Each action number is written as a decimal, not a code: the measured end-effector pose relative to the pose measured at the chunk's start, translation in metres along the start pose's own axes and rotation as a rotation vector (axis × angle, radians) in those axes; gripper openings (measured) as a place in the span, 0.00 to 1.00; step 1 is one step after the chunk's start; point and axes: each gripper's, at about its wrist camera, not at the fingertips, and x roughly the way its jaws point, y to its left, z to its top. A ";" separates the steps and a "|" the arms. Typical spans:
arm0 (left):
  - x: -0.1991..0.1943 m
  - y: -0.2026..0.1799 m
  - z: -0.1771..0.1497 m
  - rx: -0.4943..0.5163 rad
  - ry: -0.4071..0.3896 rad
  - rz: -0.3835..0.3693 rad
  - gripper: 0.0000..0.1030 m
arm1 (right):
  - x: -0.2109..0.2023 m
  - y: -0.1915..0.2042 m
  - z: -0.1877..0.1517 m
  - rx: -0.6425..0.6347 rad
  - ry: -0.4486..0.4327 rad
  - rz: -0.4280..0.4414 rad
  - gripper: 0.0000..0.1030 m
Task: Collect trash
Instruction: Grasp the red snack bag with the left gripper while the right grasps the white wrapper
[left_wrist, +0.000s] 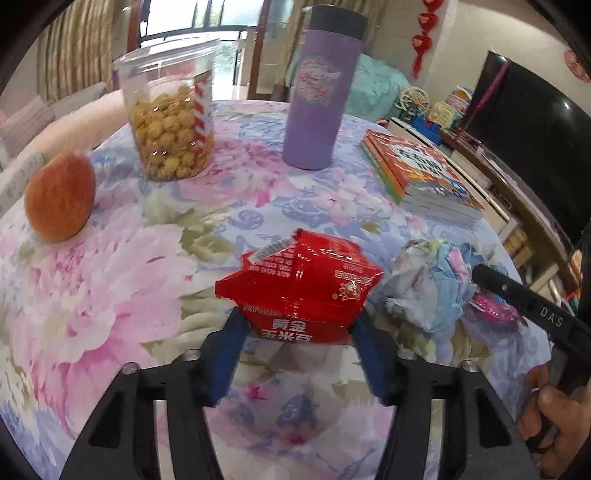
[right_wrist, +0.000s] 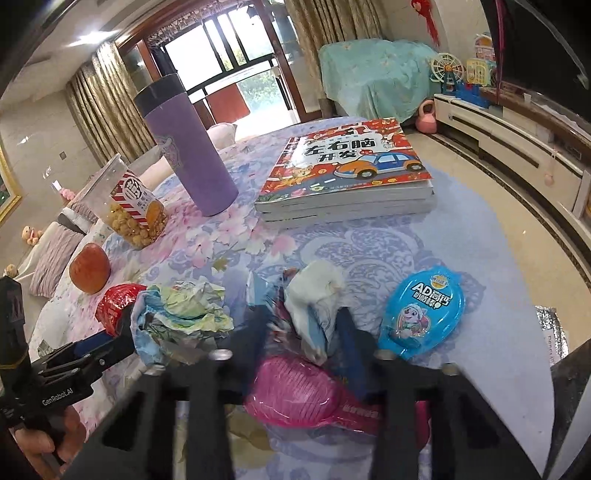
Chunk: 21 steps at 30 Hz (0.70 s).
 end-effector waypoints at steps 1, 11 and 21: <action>0.000 -0.001 -0.001 0.008 -0.004 0.000 0.51 | -0.001 0.000 -0.001 0.001 -0.003 0.002 0.27; -0.030 0.003 -0.020 0.016 -0.029 -0.019 0.39 | -0.051 -0.003 -0.011 0.048 -0.076 0.053 0.24; -0.078 -0.013 -0.056 0.045 -0.026 -0.103 0.39 | -0.101 -0.011 -0.049 0.083 -0.079 0.061 0.24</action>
